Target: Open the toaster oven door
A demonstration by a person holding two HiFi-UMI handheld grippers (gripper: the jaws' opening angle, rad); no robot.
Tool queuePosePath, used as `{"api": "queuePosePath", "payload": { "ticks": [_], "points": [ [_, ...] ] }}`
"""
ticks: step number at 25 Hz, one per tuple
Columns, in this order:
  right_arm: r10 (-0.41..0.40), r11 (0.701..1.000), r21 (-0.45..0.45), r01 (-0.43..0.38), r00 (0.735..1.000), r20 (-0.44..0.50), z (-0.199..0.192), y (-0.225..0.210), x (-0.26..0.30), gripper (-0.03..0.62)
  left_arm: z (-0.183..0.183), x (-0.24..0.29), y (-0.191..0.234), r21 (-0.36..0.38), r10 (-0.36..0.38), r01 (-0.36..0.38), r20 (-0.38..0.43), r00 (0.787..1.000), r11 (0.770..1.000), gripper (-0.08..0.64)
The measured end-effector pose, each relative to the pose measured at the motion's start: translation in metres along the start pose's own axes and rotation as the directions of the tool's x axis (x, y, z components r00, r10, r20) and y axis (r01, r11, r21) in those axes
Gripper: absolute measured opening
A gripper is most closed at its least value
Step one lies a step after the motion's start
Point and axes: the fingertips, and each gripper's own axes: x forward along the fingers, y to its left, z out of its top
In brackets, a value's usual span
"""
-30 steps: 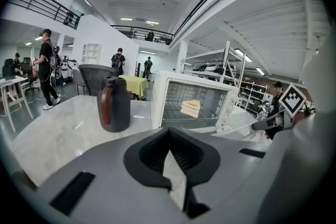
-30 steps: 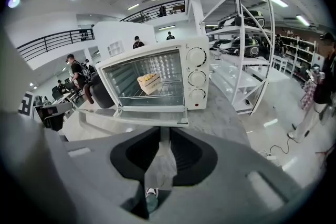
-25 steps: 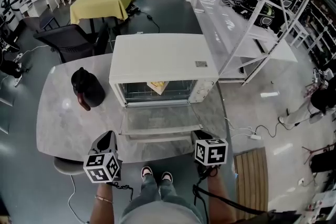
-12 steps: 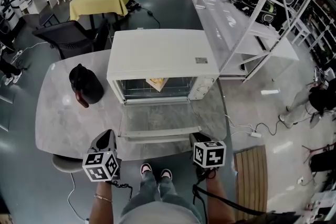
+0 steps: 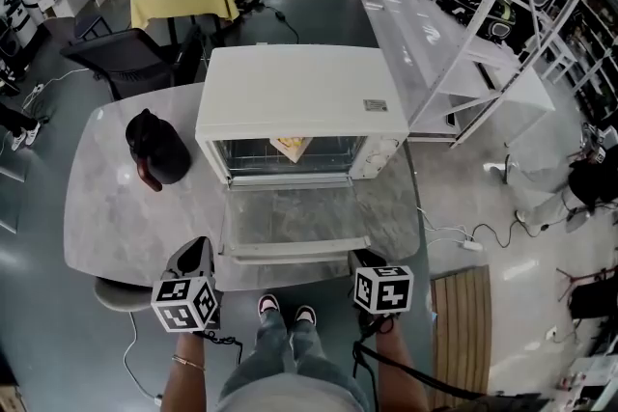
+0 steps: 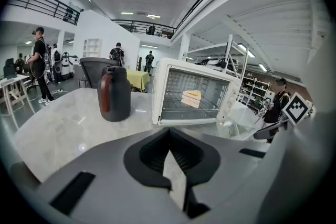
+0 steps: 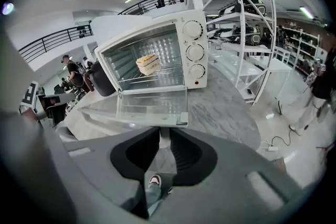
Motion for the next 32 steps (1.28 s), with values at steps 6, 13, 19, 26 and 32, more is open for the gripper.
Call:
{"api": "queuePosePath", "payload": {
  "ticks": [6,13,19,26,32],
  "points": [
    [0.002,1.000,0.004,-0.001,1.000,-0.015,-0.013,-0.003,0.007,0.072,-0.010,0.002,0.000,0.006,0.005,-0.005,-0.021,1.000,1.000,0.005],
    [0.001,1.000,0.018,0.000,1.000,-0.030,-0.027,-0.005,0.015,0.072,-0.022,0.002,0.003,0.011,0.009,-0.009,-0.049,0.999,1.000,0.005],
    [-0.007,1.000,0.030,0.009,0.999,-0.053,-0.039,-0.008,0.023,0.071,-0.027,0.002,0.007,0.005,0.012,-0.012,-0.060,0.998,1.000,0.005],
    [-0.019,0.999,0.031,0.021,0.997,-0.072,-0.049,-0.011,0.031,0.069,-0.036,0.002,0.017,-0.003,0.024,-0.024,-0.071,0.997,1.000,0.005],
    [-0.030,0.999,0.032,0.033,0.995,-0.092,-0.055,-0.012,0.034,0.069,-0.043,0.000,0.025,-0.027,0.032,-0.034,-0.079,0.996,0.999,0.005]
  ]
}}
